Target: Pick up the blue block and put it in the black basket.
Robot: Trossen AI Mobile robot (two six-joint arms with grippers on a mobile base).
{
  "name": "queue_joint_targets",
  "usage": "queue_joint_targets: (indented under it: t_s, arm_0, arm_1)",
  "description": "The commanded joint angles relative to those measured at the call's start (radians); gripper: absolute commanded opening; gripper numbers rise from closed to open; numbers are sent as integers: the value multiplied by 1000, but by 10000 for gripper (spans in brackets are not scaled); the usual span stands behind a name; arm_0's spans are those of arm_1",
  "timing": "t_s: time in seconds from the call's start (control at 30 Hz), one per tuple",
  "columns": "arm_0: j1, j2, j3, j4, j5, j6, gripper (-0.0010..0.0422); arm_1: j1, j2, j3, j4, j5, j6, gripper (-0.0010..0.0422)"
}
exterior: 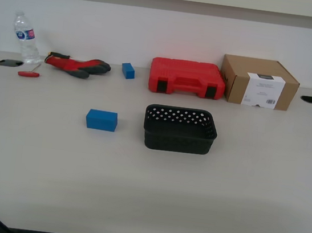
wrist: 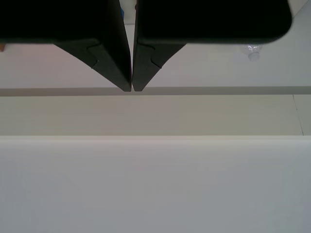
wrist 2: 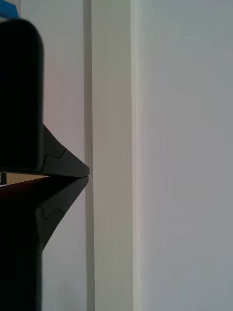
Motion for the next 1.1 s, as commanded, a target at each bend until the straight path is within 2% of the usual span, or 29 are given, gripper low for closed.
queue_joint_targets:
  t_s: [0.03,0.97,1.03,1.1]
  arm_0:
    - [0,0,1,3,0,0,0]
    - [0,0,1,3,0,0,0]
    - [0,0,1,3,0,0,0]
    - [0,0,1,3,0,0,0]
  arm_1:
    - [0,0,0,3,0,1,0]
    - [0,1,29,18,12,2,0]
    - [0,18,50,14,82,37,0]
    - [-1,41,70,-9,256,81,0]
